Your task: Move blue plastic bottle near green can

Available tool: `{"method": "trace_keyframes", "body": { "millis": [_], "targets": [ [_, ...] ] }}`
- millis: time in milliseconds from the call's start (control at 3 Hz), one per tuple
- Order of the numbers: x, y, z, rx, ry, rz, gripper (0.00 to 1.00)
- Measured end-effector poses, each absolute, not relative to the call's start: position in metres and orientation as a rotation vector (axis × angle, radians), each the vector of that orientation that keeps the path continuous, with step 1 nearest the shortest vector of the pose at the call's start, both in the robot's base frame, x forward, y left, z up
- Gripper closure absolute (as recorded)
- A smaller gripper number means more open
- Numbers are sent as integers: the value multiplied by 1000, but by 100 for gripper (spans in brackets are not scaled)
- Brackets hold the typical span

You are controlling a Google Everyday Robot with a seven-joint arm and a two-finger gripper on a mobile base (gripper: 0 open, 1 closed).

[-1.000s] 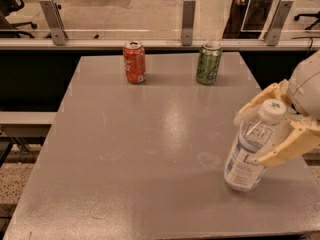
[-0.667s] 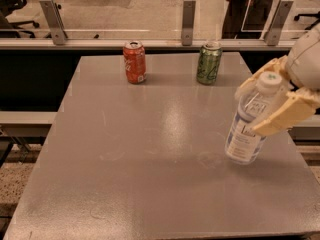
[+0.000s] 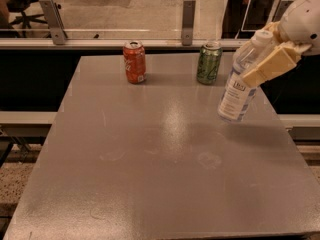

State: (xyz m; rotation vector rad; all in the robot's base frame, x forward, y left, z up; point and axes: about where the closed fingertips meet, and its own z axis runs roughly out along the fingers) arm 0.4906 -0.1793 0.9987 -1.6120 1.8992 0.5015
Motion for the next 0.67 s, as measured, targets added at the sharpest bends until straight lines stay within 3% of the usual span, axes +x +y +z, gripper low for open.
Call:
{"method": "trace_keyframes", "body": {
  "millis": [667],
  "targets": [
    [562,-189,991,-1483,1993,507,100]
  ]
}}
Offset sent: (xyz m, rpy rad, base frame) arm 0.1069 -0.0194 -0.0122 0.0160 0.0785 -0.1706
